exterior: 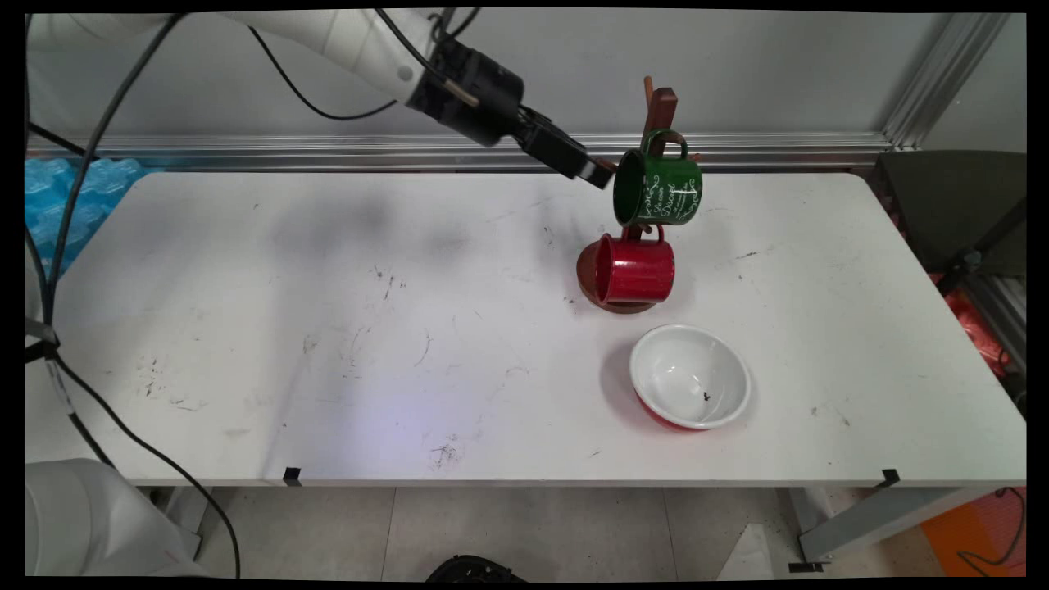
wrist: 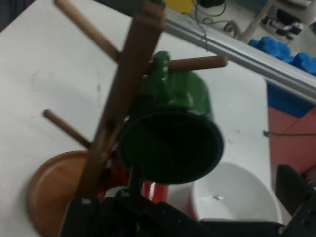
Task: Pick up the green mug from the rack
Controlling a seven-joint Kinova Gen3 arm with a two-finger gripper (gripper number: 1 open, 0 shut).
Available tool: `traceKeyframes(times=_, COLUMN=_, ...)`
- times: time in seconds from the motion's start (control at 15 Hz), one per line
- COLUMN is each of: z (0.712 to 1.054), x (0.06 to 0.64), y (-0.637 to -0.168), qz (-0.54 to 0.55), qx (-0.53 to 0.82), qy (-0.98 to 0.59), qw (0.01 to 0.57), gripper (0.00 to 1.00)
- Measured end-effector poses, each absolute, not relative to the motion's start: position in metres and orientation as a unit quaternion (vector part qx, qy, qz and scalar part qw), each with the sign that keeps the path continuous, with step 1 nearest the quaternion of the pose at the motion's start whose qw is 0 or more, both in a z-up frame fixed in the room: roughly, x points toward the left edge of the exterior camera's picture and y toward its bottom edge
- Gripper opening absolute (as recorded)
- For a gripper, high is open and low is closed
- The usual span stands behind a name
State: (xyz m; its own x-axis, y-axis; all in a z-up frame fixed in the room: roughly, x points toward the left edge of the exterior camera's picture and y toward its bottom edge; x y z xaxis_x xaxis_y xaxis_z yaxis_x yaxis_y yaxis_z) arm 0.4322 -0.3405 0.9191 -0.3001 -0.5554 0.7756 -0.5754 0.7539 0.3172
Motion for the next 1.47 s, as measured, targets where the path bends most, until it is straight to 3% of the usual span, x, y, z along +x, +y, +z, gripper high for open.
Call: traceKeyframes(times=1.47, z=0.867, x=0.373, y=-0.335, qz=0.023, qx=0.364, qy=-0.78, qw=0.508, gripper=1.0)
